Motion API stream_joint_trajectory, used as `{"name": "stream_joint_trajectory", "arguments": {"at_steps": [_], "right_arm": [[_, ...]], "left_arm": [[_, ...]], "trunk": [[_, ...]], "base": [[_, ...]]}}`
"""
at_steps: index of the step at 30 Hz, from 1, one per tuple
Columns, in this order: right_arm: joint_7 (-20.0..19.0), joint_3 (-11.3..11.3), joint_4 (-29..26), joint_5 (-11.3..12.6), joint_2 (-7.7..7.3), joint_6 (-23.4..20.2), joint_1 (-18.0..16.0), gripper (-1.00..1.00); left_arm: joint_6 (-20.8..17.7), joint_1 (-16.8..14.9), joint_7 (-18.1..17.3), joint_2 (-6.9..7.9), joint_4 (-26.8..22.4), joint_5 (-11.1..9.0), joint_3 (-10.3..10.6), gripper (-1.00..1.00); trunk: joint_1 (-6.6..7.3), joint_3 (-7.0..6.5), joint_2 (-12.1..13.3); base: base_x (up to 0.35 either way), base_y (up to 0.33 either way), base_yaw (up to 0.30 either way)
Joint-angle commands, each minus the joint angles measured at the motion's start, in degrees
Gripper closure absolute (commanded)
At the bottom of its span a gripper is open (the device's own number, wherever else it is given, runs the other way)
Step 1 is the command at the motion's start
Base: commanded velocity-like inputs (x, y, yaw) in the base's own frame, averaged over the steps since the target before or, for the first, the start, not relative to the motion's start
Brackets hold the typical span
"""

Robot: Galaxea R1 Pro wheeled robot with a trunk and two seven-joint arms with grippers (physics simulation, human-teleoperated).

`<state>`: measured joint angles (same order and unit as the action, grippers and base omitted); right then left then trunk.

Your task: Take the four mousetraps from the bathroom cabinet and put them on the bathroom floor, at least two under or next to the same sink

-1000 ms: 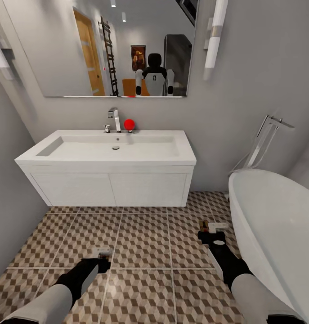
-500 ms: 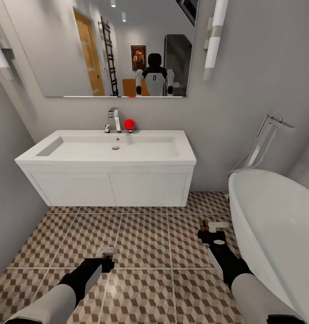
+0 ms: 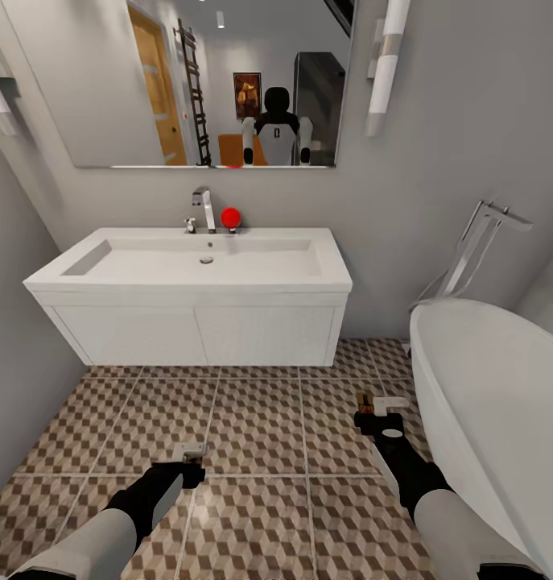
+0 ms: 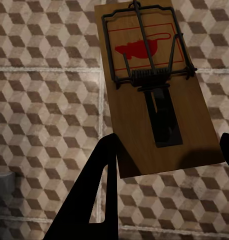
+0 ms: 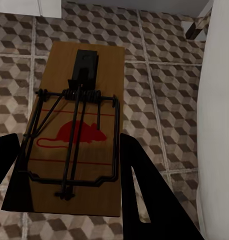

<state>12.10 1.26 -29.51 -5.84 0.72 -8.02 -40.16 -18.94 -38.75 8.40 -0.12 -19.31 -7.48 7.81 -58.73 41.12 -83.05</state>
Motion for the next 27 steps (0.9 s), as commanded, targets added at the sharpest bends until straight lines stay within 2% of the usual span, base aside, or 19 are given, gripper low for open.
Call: {"name": "stream_joint_trajectory", "arguments": {"at_steps": [1, 10, 27], "right_arm": [[0.0, 0.1, -0.1, -0.5, 0.05, -0.4, 0.0, 1.00], [0.0, 0.1, -0.1, -0.5, 0.05, -0.4, 0.0, 1.00], [-0.1, 0.1, 0.0, -0.6, -0.01, -0.3, 0.0, 1.00]], "left_arm": [[-0.3, 0.0, 0.4, 0.04, -0.1, -0.5, 0.4, 1.00], [-0.3, 0.0, 0.4, 0.04, -0.1, -0.5, 0.4, 1.00], [-0.2, 0.0, 0.4, 0.04, -0.1, -0.5, 0.4, 1.00]], "trunk": [[0.00, 0.14, 0.0], [0.00, 0.83, 0.0], [0.00, 0.99, 0.0]], "base": [[0.000, 0.000, 0.000], [0.000, 0.000, 0.000], [0.000, 0.000, 0.000]]}}
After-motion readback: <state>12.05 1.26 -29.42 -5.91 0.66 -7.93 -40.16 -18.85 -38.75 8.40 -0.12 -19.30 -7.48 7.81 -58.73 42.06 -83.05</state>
